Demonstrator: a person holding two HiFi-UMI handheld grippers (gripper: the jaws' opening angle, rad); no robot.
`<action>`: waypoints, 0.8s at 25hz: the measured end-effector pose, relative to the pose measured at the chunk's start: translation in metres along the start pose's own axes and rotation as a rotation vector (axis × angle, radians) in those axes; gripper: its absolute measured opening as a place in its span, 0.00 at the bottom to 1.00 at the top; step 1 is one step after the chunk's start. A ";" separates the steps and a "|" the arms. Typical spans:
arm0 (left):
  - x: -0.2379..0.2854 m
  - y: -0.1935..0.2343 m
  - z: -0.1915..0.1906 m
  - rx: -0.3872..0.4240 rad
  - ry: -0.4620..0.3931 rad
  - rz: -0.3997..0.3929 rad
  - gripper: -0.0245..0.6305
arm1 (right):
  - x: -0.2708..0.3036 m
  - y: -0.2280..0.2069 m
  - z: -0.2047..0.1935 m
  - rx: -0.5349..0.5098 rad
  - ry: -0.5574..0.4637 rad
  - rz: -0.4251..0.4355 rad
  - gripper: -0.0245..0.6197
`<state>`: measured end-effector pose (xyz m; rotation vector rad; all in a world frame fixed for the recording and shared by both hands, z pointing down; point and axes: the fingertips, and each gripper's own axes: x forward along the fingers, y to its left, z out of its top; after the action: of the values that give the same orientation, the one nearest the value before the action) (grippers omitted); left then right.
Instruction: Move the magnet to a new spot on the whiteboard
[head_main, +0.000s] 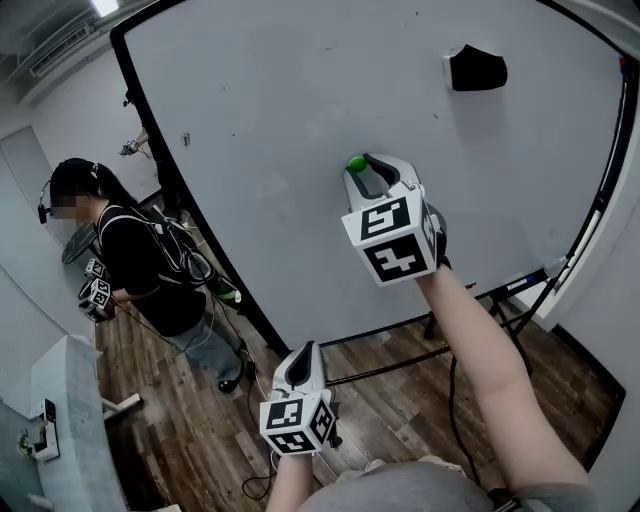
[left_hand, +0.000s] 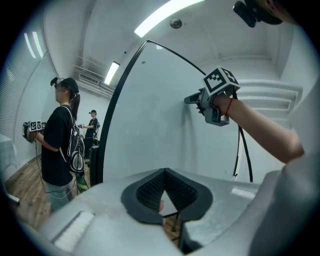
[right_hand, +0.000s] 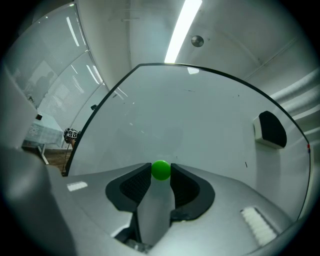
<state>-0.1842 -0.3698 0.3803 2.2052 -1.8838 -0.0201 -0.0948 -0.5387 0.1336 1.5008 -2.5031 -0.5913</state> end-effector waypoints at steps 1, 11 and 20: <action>0.000 0.000 0.001 0.001 -0.001 -0.001 0.04 | 0.002 0.000 -0.001 -0.001 0.003 -0.001 0.23; -0.006 0.007 -0.001 -0.010 -0.006 0.018 0.04 | 0.007 0.000 -0.002 -0.002 0.000 -0.027 0.23; -0.012 0.002 -0.002 -0.008 -0.005 0.018 0.04 | -0.001 0.006 -0.005 -0.045 -0.010 -0.010 0.36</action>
<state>-0.1873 -0.3583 0.3805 2.1843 -1.9031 -0.0304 -0.0974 -0.5365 0.1411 1.4990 -2.4744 -0.6540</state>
